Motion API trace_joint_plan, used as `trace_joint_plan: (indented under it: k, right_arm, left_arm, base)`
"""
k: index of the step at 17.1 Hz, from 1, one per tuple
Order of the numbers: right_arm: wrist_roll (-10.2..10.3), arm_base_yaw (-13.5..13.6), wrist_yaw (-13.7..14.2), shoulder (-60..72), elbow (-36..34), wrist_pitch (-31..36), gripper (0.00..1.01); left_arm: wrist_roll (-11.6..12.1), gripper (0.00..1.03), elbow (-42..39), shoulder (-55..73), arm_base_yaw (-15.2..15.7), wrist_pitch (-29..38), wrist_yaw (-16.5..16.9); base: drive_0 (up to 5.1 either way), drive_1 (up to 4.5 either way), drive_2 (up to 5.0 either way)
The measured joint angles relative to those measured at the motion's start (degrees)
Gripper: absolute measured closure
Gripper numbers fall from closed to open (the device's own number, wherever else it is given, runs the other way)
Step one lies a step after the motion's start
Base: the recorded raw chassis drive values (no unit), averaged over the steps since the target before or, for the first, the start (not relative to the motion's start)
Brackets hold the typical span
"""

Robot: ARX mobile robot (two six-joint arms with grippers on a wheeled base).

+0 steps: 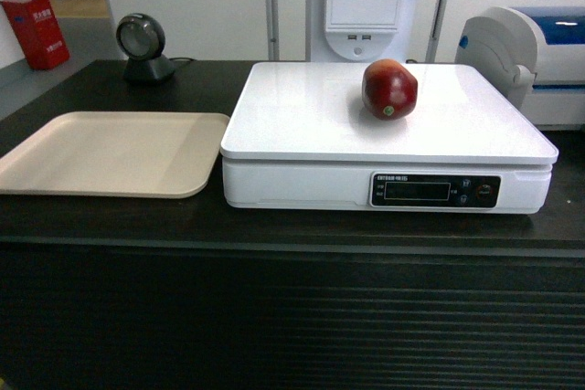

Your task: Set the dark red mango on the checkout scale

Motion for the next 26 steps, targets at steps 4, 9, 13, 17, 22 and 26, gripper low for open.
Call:
trace_joint_plan:
  k: [4,9,13,17,22,26]
  right_arm:
    - [0.0,0.0,0.0,0.0,0.0,0.0,0.03]
    - [0.0,0.0,0.0,0.0,0.0,0.0,0.03]
    - [0.0,0.0,0.0,0.0,0.0,0.0,0.03]
    - [0.0,0.0,0.0,0.0,0.0,0.0,0.03]
    - [0.0,0.0,0.02,0.0,0.0,0.0,0.03]
    - [0.0,0.0,0.02,0.0,0.0,0.0,0.03]
  left_arm:
    - [0.15,1.01,-13.18,-9.4,4.28,3.08,3.98]
    - [0.17,1.01,-22.82,-19.93,7.48,1.42,7.63]
    - [0.17,1.01,-27.3,-28.98,12.17,-3.3,12.33]
    - [0.2,1.01,-27.96,-30.8,12.02,-4.57,12.44]
    - [0.2,1.01,-28.92,-33.42,12.02,-6.43,12.41]
    - [0.2,1.01,-29.46,-35.67,12.02,-8.04,12.41]
  base:
    - [0.0,0.0,0.0]
    - [0.0,0.0,0.0]
    - [0.0,0.0,0.0]
    - [0.0,0.0,0.0]
    - [0.0,0.0,0.0]
    - [0.0,0.0,0.0]
